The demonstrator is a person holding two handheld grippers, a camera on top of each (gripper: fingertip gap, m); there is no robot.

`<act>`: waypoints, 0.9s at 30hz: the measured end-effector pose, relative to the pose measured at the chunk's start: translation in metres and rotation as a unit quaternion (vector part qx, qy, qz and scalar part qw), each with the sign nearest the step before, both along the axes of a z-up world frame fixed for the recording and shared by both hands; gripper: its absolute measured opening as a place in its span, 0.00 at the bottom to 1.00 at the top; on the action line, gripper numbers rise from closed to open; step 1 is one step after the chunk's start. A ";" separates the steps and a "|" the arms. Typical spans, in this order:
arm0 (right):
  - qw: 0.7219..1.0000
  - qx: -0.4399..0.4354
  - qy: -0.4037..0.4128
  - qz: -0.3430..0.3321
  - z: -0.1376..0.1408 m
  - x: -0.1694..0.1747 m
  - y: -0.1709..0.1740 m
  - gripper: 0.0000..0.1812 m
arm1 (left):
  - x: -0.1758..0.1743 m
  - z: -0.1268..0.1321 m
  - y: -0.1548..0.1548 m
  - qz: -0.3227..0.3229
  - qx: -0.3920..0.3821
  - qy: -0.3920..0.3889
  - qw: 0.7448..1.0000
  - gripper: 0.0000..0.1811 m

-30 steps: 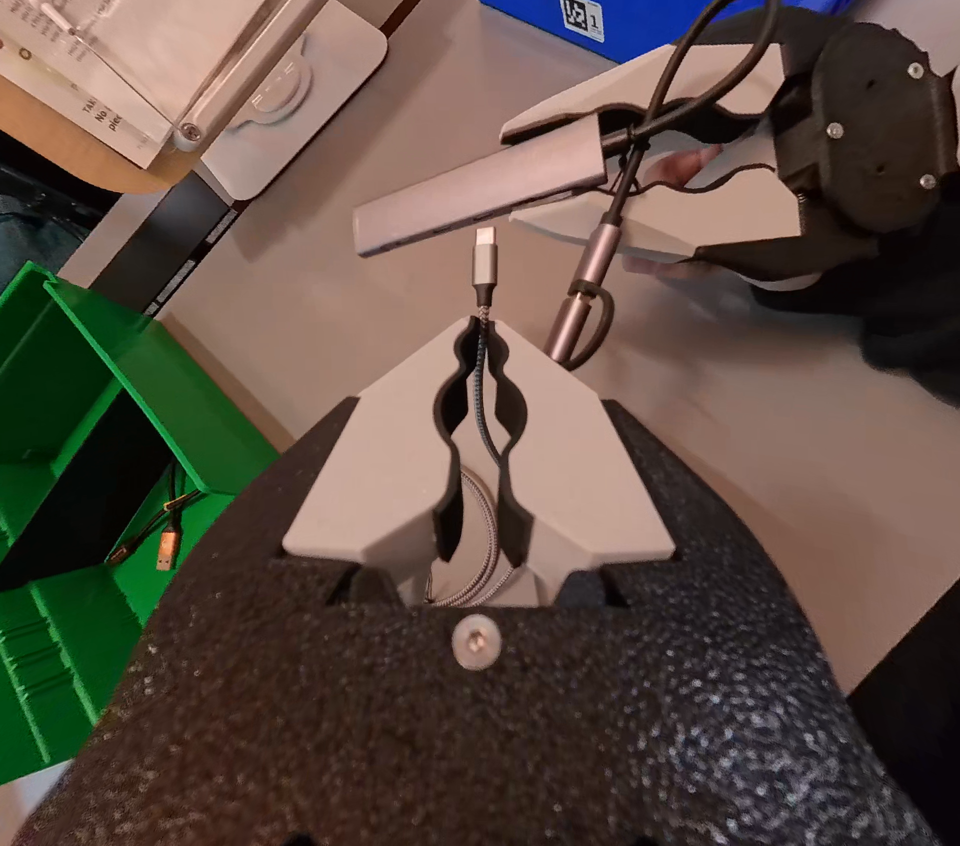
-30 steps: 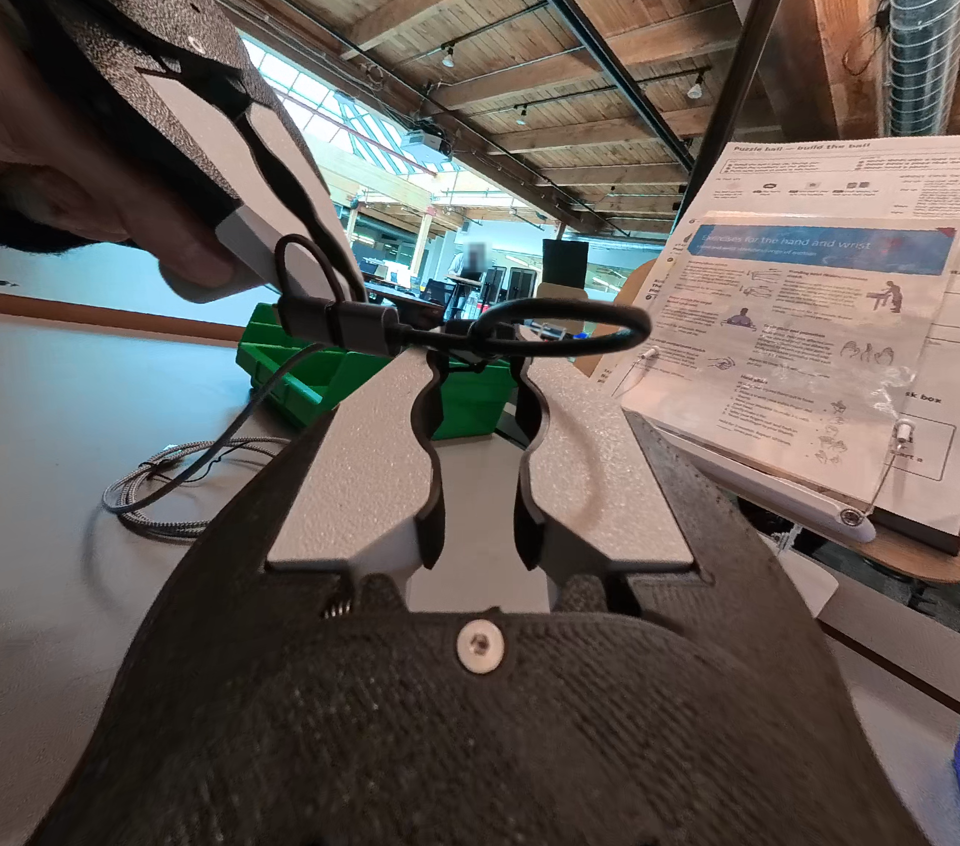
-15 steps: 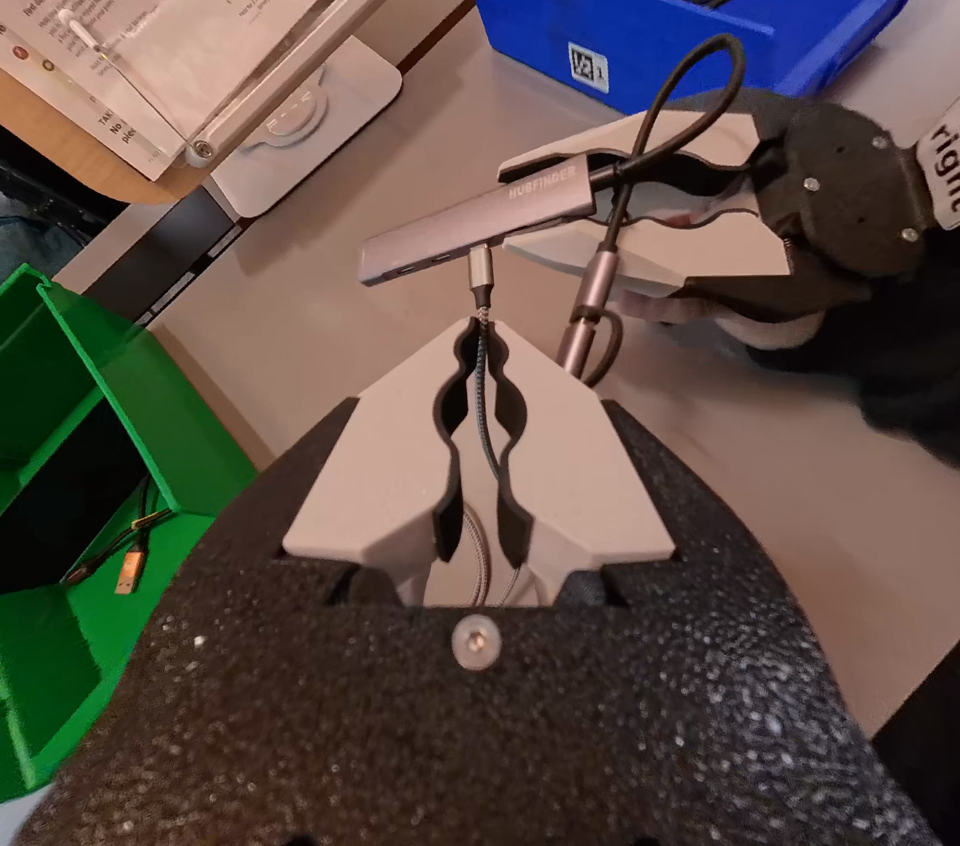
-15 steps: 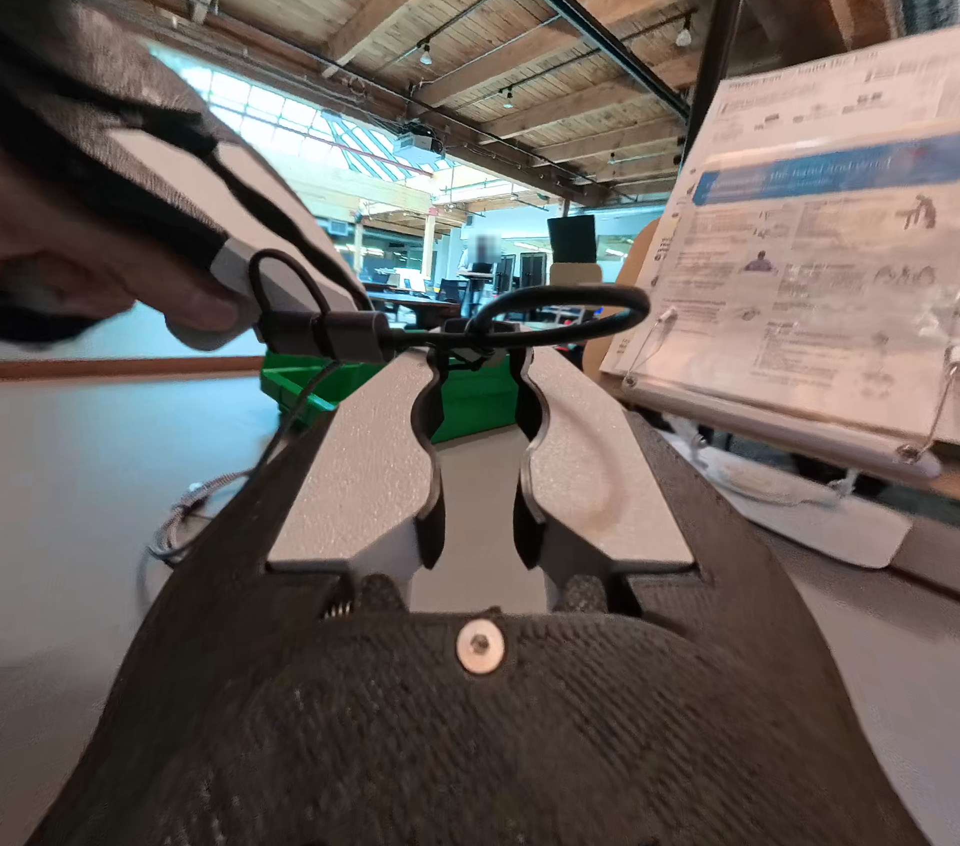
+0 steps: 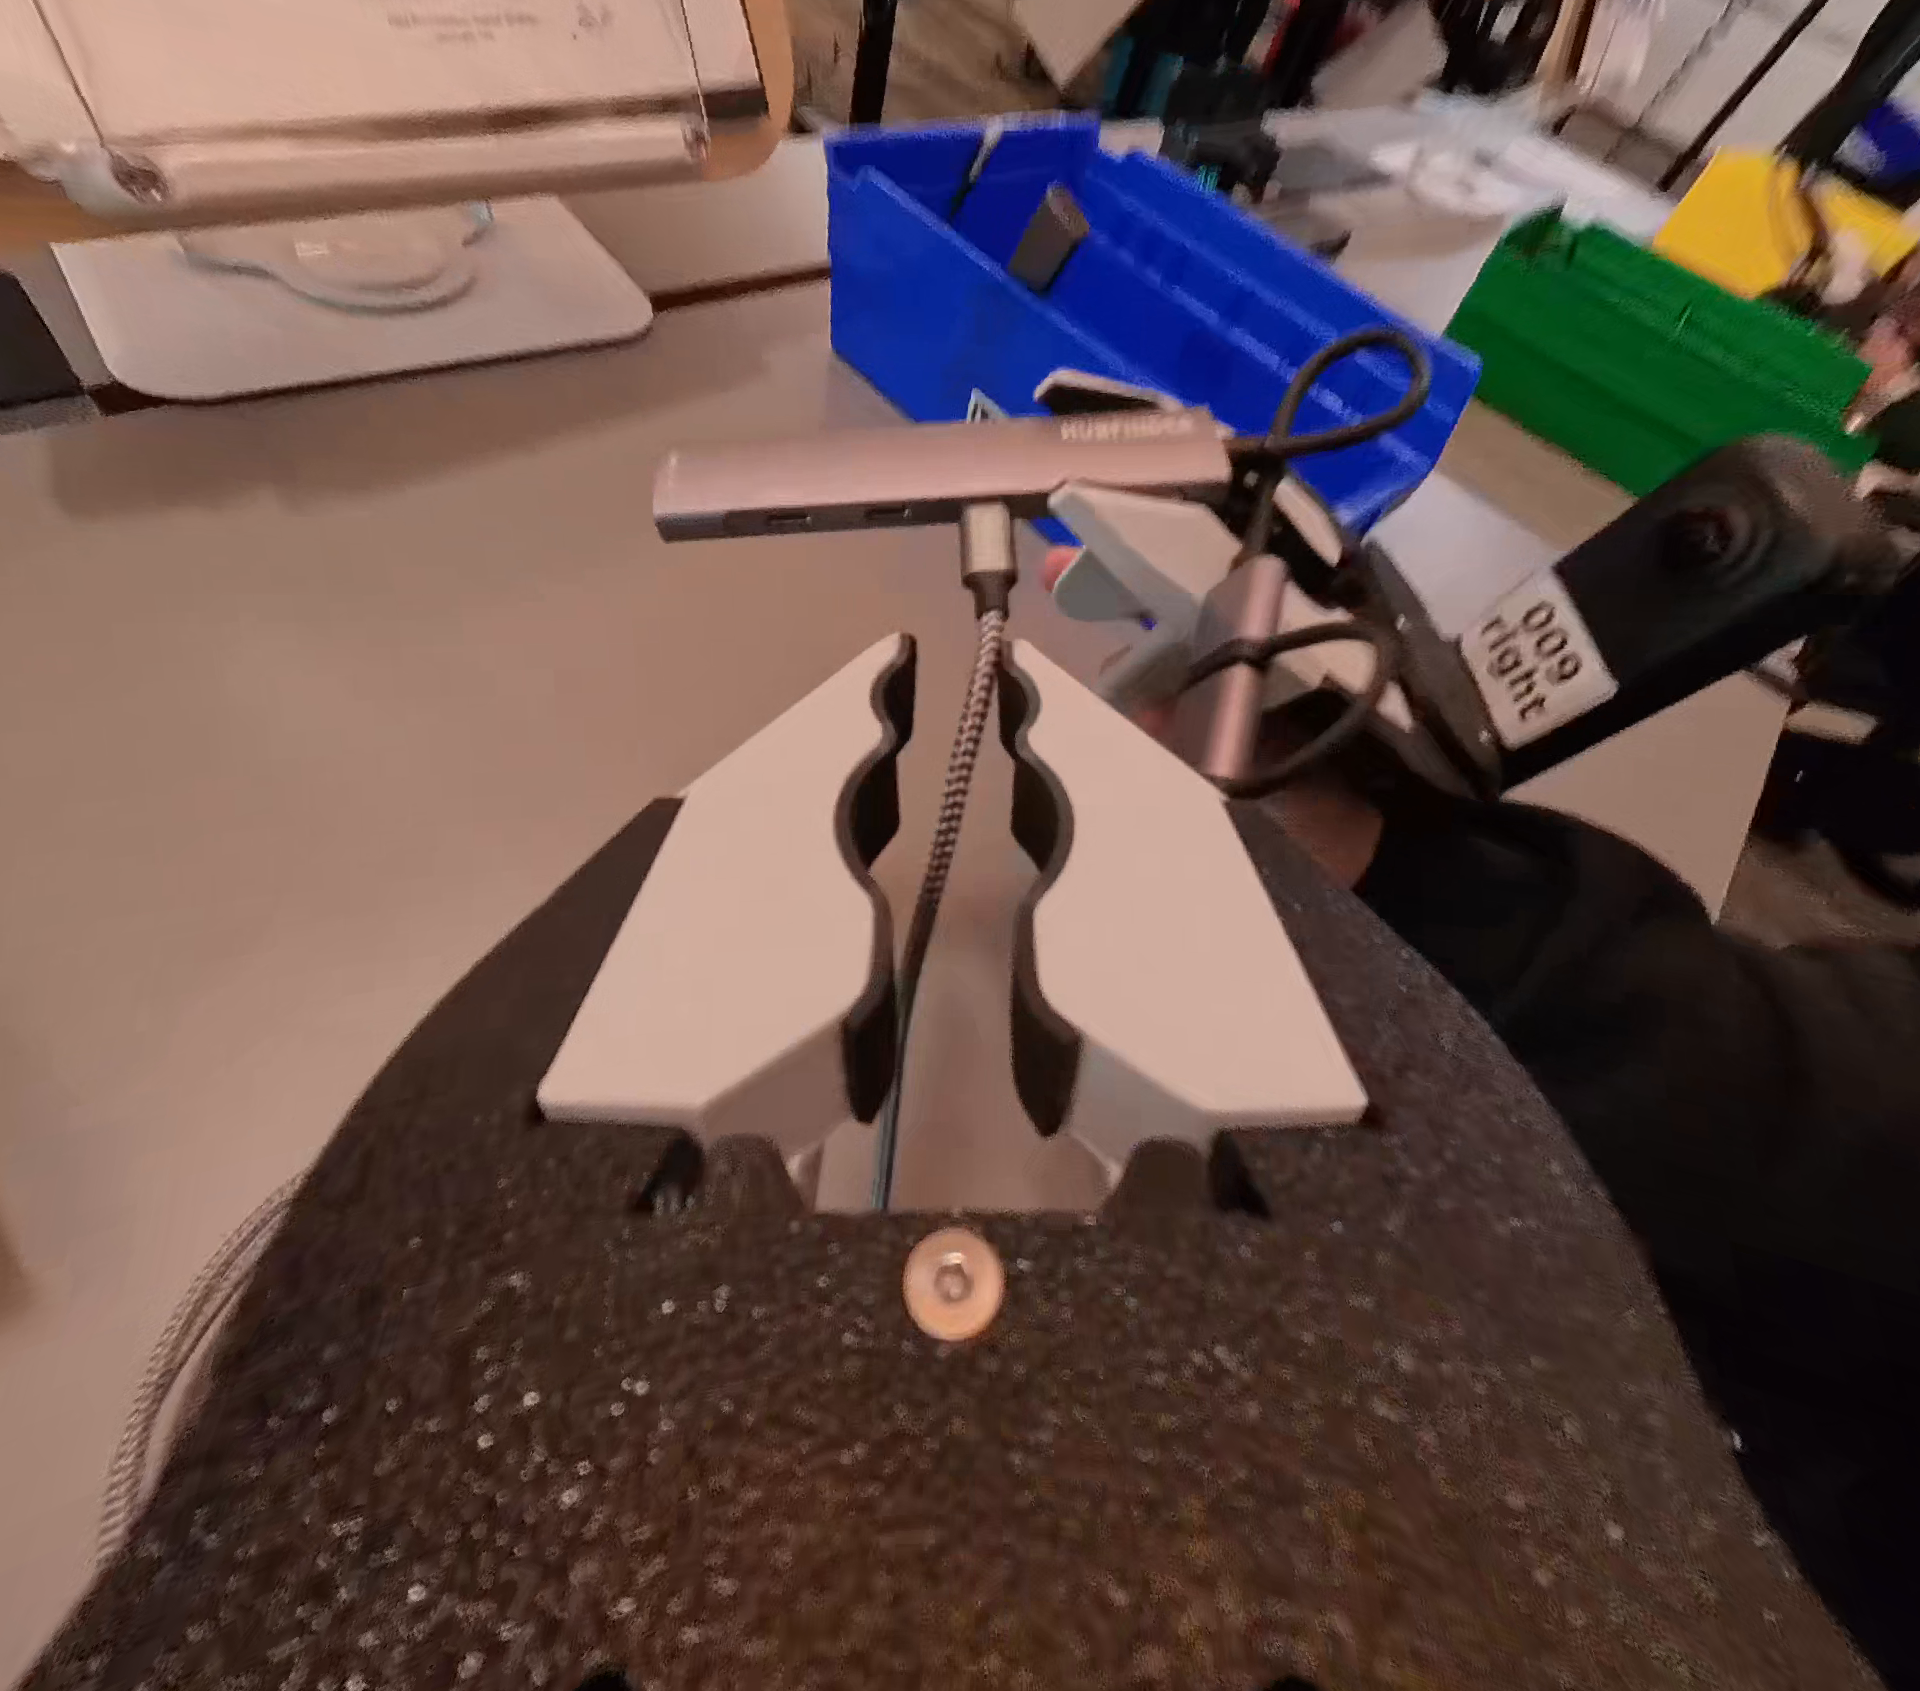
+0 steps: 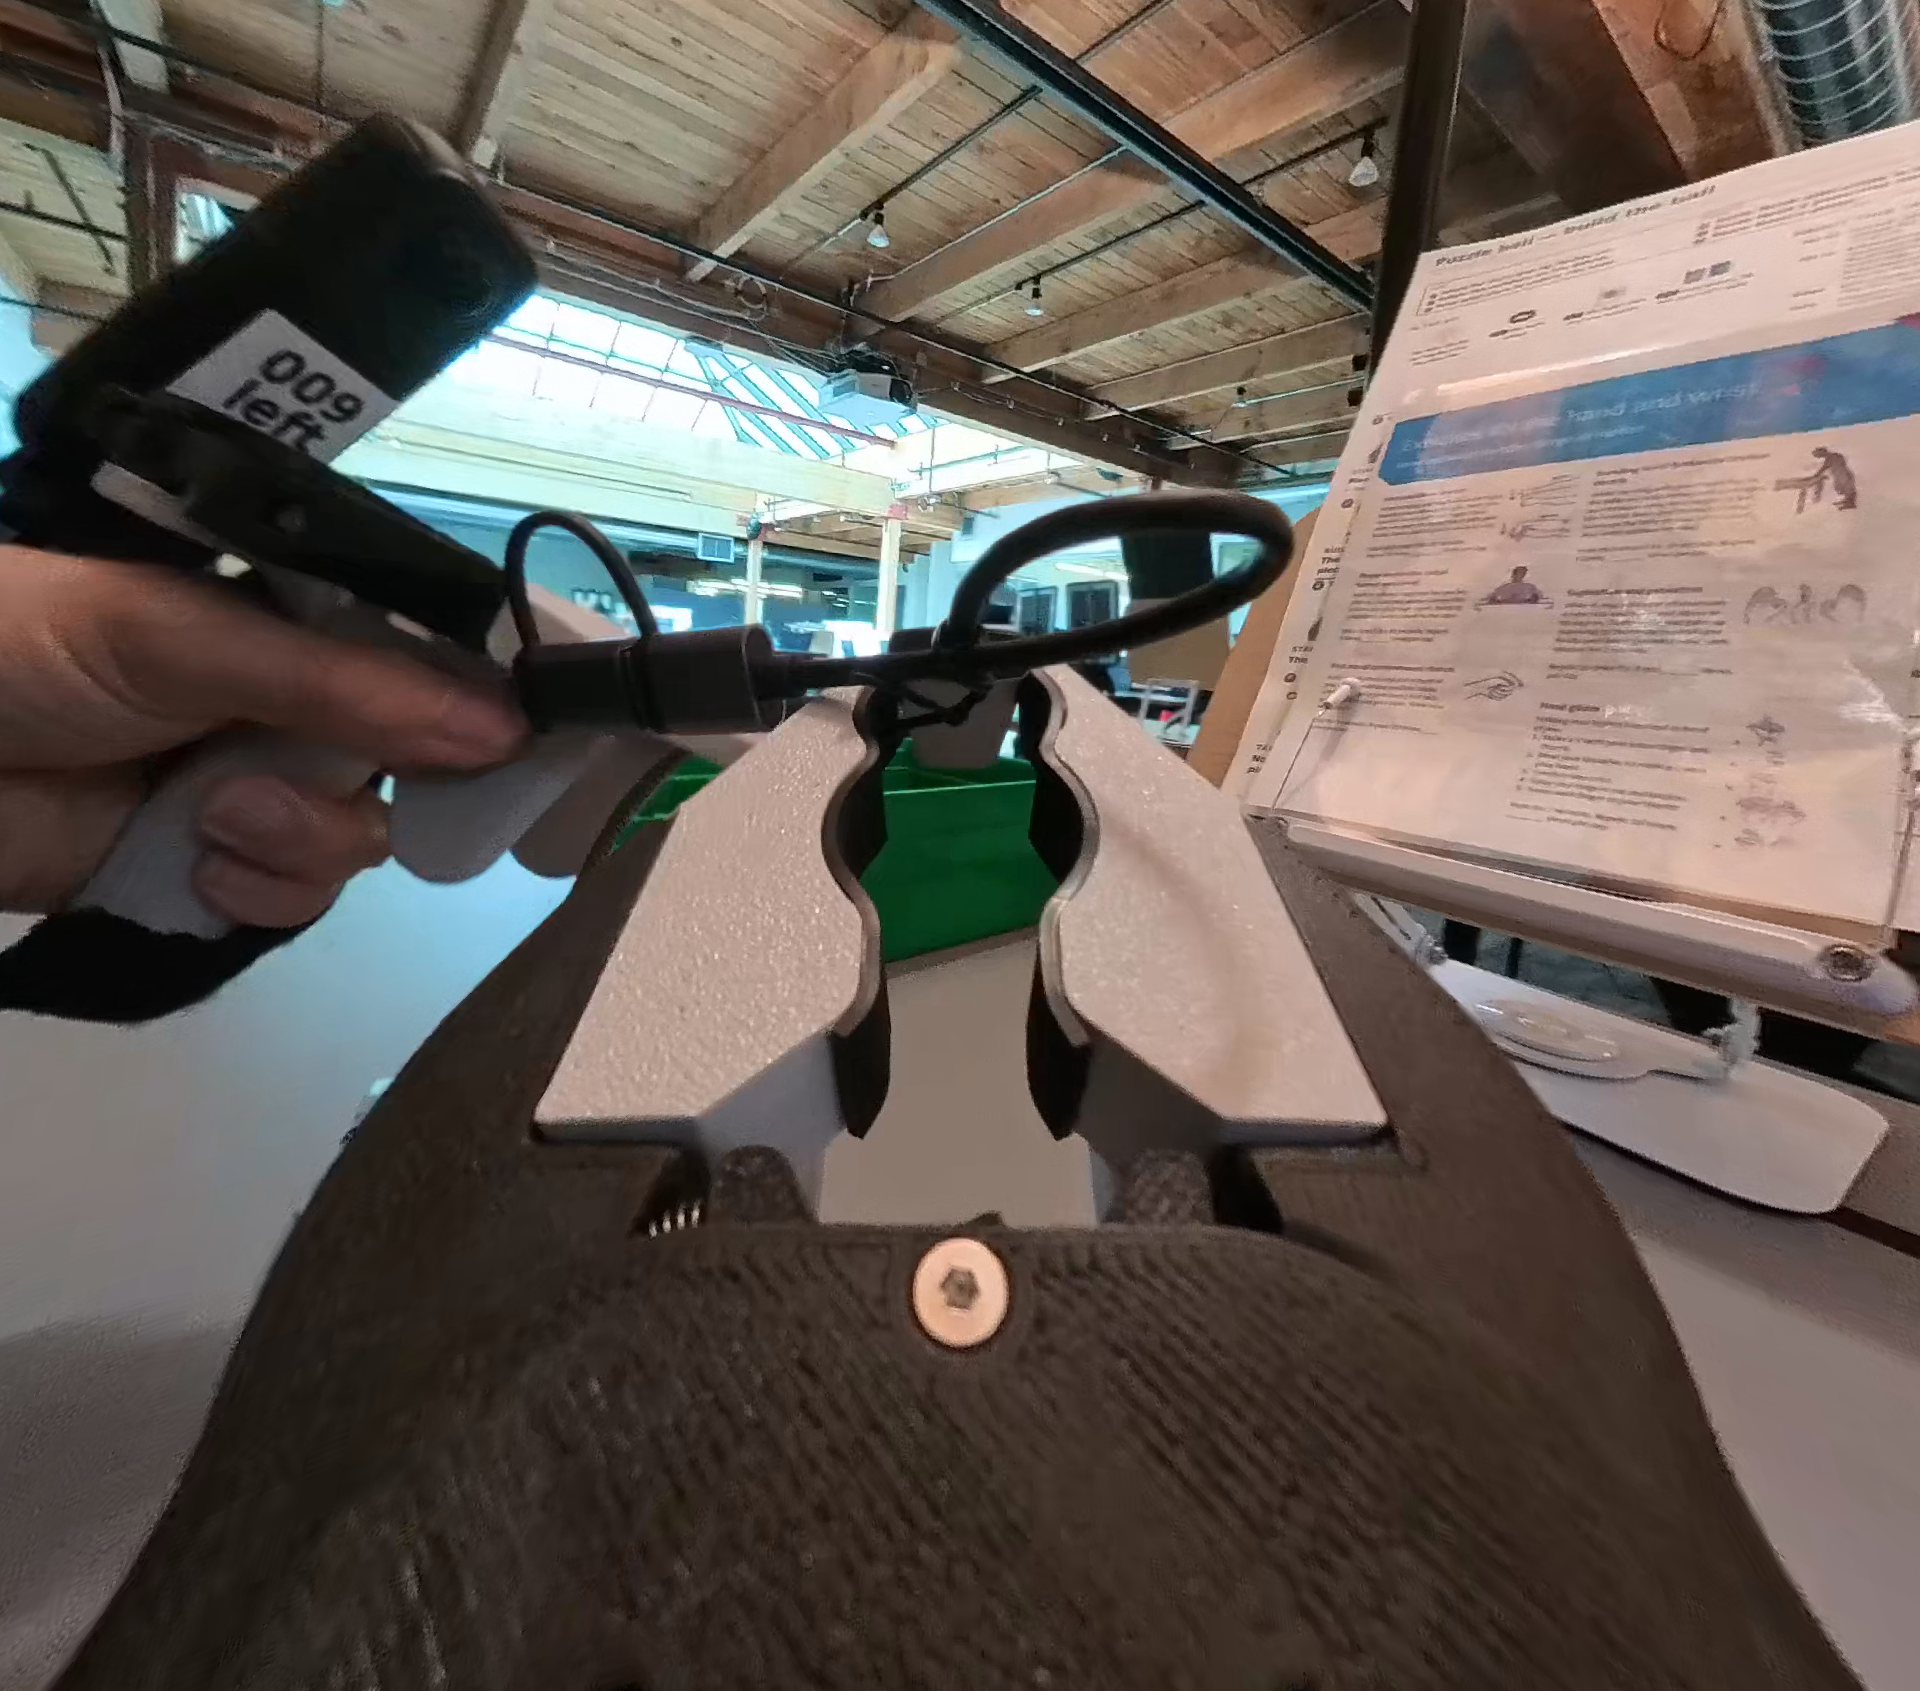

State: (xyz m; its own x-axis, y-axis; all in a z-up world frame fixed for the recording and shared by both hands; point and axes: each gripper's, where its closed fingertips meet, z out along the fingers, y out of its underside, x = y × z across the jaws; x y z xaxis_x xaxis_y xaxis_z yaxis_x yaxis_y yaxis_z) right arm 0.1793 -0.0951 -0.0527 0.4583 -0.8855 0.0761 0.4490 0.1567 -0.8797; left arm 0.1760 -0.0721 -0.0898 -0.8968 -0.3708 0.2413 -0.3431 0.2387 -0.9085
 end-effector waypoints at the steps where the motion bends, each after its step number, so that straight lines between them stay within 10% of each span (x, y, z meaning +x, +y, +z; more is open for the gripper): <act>1: 1.000 -0.005 -0.003 -0.004 0.000 0.000 0.001 0.12 | 0.000 0.005 0.000 0.004 -0.021 -0.003 1.000 0.05; 27: 1.000 -0.013 0.009 -0.020 -0.006 0.004 0.000 0.12 | 0.003 0.007 -0.004 0.030 -0.107 0.020 0.994 0.02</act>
State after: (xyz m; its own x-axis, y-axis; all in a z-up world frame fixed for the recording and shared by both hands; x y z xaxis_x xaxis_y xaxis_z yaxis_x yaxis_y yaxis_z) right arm 0.1833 -0.0952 -0.0583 0.4243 -0.9009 0.0919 0.4389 0.1158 -0.8910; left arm 0.1790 -0.0764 -0.0833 -0.8628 -0.3593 0.3556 -0.3878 0.0192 -0.9215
